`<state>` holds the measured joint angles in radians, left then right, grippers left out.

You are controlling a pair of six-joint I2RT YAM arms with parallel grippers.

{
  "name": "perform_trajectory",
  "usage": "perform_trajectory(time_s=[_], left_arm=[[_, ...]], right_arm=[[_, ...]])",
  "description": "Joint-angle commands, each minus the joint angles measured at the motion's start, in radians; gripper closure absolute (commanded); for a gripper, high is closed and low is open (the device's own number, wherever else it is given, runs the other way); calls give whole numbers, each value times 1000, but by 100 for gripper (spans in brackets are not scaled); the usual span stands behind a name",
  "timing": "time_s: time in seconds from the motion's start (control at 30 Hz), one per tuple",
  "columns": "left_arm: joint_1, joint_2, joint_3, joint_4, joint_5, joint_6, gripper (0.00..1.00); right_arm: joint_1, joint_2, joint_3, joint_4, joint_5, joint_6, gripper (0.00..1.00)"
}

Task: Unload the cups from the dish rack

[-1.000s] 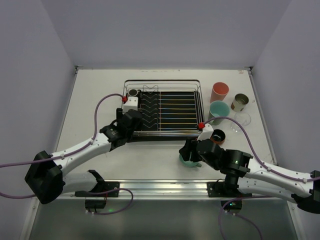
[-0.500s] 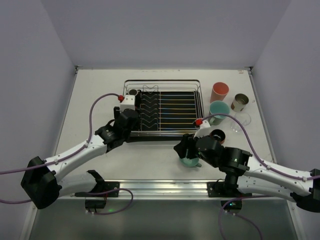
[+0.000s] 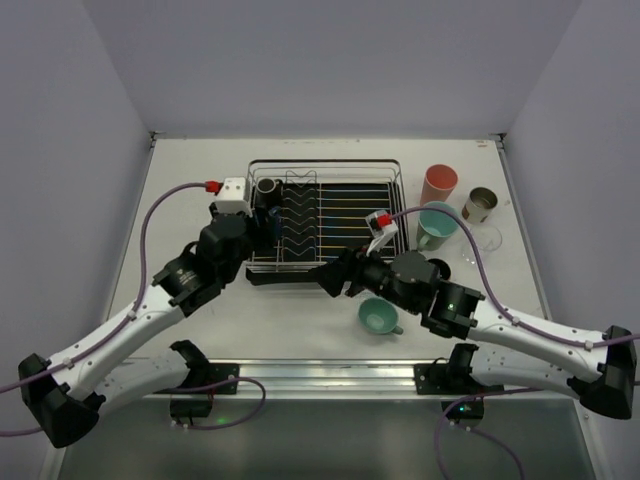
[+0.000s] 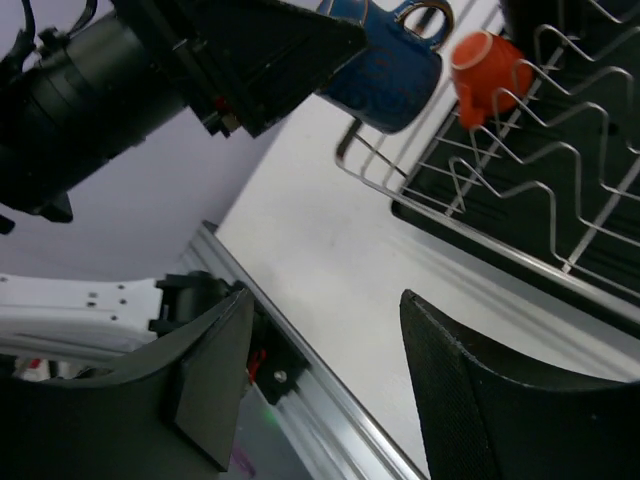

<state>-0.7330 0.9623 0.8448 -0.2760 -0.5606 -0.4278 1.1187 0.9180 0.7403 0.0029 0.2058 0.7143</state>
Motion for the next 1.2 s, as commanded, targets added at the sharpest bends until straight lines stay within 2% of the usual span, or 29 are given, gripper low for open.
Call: perform_trajectory(time_s=[0.0, 0.27, 0.6, 0.7, 0.83, 0.93, 1.1, 1.17], left_arm=[[6, -102, 79, 55, 131, -57, 88], [6, -233, 34, 188, 392, -224, 91], [7, -269, -13, 303, 556, -331, 91], [7, -266, -33, 339, 619, -359, 91], [7, -270, -62, 399, 663, -393, 91], [7, -280, -82, 437, 686, -407, 91], [7, -284, -105, 440, 699, -416, 87], [7, -287, -110, 431, 693, -413, 76]], right_arm=[[-49, 44, 25, 293, -166, 8, 36], [-108, 111, 13, 495, -342, 34, 23], [-158, 79, 2, 508, -375, 56, 24], [-160, 73, 8, 516, -387, 54, 27], [-161, 74, 13, 548, -411, 50, 35], [-161, 81, -2, 601, -419, 56, 45], [-161, 87, -28, 661, -422, 77, 77], [-161, 75, -41, 667, -408, 77, 87]])
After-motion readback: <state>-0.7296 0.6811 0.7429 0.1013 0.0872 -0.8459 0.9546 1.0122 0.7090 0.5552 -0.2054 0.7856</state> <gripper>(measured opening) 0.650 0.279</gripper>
